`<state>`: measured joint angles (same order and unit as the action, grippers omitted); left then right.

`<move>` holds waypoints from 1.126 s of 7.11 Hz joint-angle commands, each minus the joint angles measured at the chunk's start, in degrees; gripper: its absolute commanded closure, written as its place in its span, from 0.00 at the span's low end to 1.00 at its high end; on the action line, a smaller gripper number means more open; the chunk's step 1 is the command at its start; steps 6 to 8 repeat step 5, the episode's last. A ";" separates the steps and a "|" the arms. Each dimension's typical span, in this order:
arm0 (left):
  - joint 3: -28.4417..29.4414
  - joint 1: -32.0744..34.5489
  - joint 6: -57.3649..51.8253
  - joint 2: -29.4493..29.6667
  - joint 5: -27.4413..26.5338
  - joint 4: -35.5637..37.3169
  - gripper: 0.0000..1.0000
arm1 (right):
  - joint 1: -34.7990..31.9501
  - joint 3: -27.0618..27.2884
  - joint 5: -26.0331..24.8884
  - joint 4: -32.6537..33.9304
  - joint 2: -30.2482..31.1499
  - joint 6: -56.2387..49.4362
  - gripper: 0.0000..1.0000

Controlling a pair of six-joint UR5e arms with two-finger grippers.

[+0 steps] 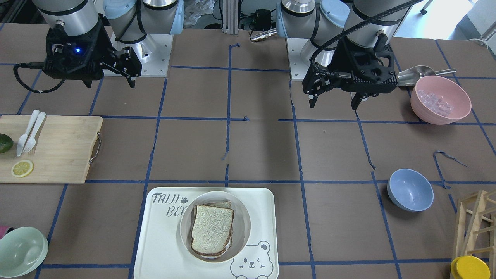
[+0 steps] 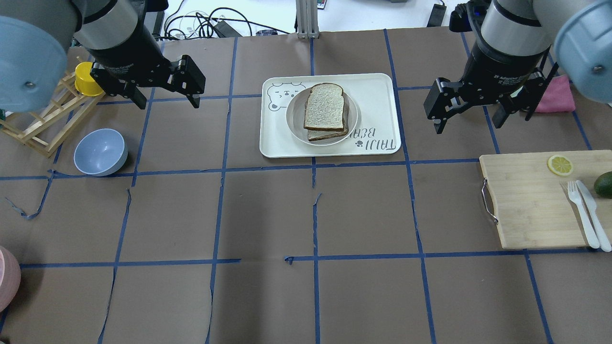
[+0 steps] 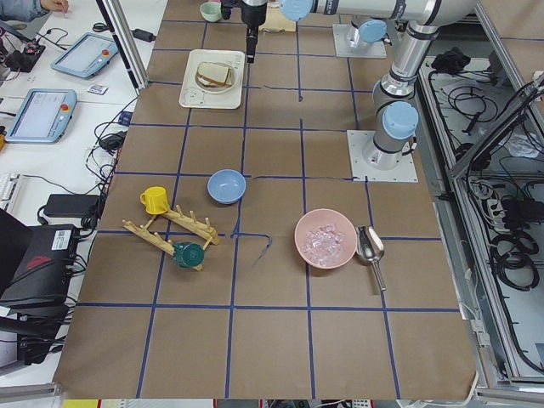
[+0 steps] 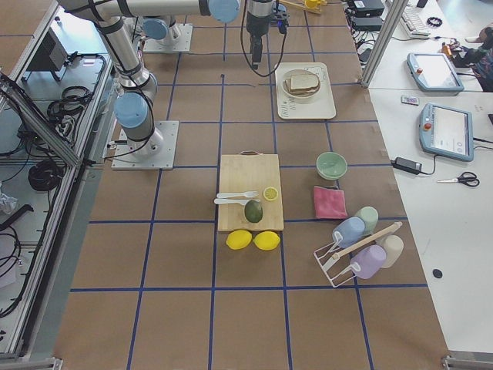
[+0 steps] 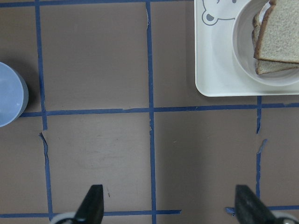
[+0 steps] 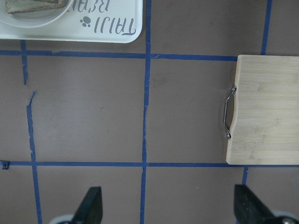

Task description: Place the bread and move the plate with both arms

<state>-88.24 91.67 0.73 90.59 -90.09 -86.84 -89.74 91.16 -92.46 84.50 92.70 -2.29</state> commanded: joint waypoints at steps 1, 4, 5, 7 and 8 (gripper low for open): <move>0.00 0.00 0.14 0.03 0.00 0.00 0.00 | 0.00 0.07 0.00 -0.04 0.03 0.00 0.00; 0.00 0.00 0.14 0.03 0.00 0.00 0.00 | 0.00 -0.01 0.00 0.31 0.03 0.00 0.00; 0.00 0.00 0.14 -0.06 0.00 0.00 0.00 | 0.00 -0.01 0.00 0.31 0.03 -0.09 0.00; 0.00 0.00 0.14 -0.06 0.00 0.00 0.00 | 0.00 -0.01 0.00 0.31 0.03 -0.09 0.00; 0.00 0.00 0.14 -0.06 0.00 0.00 0.00 | 0.00 -0.01 0.00 0.31 0.03 -0.09 0.00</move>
